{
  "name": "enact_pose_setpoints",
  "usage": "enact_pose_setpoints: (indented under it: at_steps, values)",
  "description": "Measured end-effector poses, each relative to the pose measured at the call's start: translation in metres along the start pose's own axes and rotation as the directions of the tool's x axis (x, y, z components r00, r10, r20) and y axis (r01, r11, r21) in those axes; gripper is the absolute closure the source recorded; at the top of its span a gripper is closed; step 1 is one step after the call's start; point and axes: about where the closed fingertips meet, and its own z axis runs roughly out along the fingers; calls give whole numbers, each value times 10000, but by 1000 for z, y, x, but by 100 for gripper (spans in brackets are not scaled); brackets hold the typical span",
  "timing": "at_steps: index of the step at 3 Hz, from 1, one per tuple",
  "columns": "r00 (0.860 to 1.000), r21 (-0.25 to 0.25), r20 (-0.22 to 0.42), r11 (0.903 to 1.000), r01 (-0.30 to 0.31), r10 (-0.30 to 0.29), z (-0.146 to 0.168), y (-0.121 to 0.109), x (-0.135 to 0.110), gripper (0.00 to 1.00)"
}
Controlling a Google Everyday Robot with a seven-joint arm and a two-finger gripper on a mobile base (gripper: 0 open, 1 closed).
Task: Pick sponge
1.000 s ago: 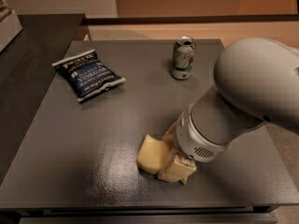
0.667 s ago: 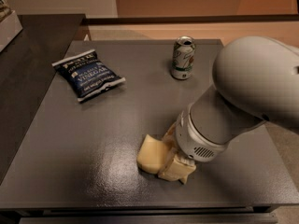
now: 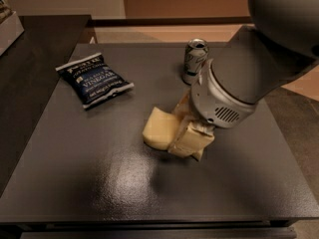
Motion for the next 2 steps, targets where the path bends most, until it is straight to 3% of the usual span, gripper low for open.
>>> enact_pose_setpoints:
  at_steps: [1,2]
  values:
    - [9988,422,258,9983,410,-421,-61,-25,-35,100]
    - [9981,588,303,9969,514,-532,-68,-23,-40,100]
